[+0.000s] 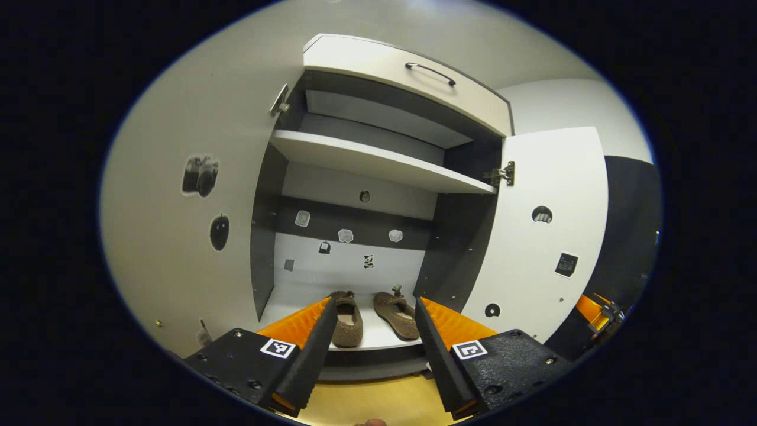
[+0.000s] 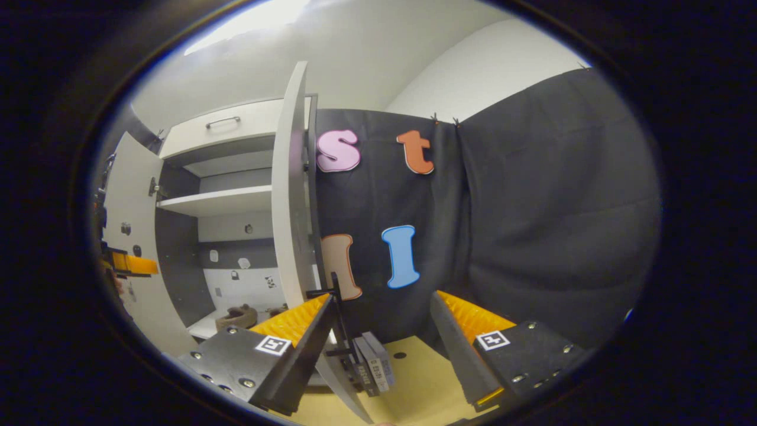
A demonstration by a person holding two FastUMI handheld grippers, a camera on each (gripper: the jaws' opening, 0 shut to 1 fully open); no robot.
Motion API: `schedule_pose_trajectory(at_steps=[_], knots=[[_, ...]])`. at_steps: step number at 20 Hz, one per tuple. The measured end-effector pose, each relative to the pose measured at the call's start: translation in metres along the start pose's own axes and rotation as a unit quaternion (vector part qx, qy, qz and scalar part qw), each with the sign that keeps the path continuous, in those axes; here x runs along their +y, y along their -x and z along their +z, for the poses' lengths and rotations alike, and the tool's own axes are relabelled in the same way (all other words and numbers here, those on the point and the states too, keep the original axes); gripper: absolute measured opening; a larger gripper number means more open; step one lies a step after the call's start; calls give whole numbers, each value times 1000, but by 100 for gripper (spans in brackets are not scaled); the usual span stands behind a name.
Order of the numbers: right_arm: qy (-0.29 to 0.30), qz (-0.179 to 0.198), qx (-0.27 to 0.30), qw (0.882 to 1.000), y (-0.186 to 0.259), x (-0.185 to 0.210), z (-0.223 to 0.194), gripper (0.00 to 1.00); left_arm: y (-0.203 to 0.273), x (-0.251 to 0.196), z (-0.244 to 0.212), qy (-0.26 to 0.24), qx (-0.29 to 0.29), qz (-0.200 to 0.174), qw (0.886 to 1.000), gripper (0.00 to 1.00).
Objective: Grab one shoe with the right hand and put it into the shoe cabinet, grab the other shoe with the left hand and put it into the shoe cabinet; then close the right door with the right hand and the left door with the left hand.
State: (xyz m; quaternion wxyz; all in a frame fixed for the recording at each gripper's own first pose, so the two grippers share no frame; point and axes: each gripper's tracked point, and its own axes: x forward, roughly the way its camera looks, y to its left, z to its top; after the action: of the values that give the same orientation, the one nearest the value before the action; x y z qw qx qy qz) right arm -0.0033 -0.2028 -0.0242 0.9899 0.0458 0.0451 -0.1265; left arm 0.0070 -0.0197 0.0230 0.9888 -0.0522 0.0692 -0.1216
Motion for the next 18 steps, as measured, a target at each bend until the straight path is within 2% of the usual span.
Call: schedule_pose_trajectory(at_steps=[6,11,17,18], knots=[[-3,52,22,998,-4,17,-6,98,42,6,18,-52,-14,27,998,81],[14,95,29,995,-1,48,-7,98,67,16,35,-68,-35,54,996,80],[2,158,51,986,1,94,-15,98,80,28,49,-83,-58,83,991,80],[1,167,54,984,1,102,-16,98,86,33,53,-85,-63,92,990,75]])
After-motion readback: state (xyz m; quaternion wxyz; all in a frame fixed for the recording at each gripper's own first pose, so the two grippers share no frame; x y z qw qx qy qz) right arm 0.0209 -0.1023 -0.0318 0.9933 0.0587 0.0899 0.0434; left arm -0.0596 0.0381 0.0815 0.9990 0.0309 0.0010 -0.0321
